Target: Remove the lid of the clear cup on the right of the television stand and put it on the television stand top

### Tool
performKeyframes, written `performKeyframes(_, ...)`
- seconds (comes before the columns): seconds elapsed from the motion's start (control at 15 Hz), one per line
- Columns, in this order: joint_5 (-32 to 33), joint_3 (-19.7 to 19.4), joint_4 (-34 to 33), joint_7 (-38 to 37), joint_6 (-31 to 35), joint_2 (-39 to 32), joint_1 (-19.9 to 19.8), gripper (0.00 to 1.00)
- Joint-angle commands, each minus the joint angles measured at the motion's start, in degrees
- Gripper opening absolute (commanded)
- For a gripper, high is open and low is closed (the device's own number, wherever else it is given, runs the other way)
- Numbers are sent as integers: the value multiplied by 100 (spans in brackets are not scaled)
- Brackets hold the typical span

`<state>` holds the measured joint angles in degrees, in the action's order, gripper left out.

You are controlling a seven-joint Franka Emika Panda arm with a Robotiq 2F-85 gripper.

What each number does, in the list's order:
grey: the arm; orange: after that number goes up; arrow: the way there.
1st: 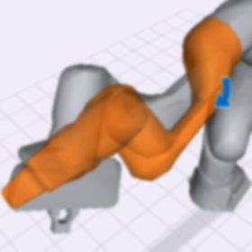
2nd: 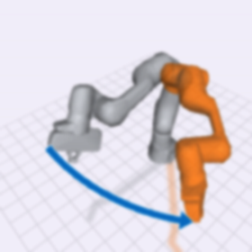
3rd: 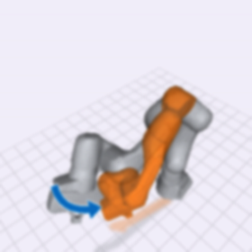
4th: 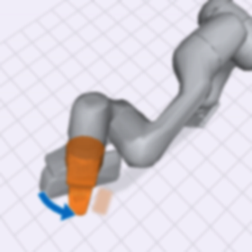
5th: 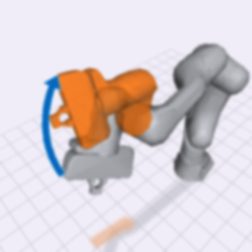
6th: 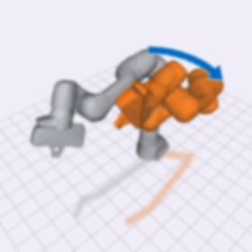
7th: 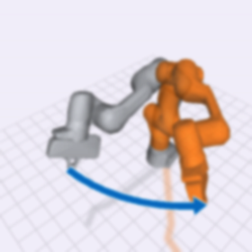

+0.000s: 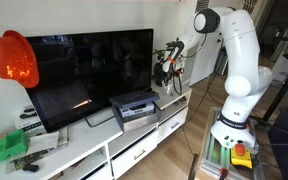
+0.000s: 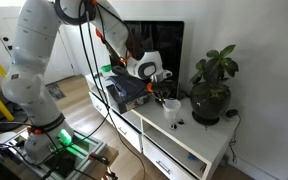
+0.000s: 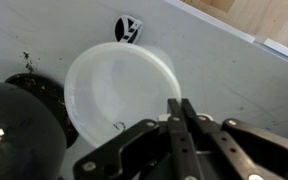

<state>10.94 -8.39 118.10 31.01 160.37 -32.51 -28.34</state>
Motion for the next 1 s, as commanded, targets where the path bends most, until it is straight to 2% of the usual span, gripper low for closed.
performKeyframes(0.0, 213, -240, 19, -120, 226, 67, 171, 2)
performKeyframes(0.53, 179, -210, 14, -65, -5, 58, 205, 7)
performKeyframes(0.6, 197, -232, 11, -79, 0, 39, 224, 25)
performKeyframes(0.67, 209, -251, 11, -96, -2, 35, 242, 5)
performKeyframes(0.73, 211, -250, 10, -89, 7, 23, 238, 6)
performKeyframes(0.87, 218, -256, 27, -93, 22, 46, 244, 0)
performKeyframes(0.93, 215, -251, 43, -89, 26, 78, 241, 2)
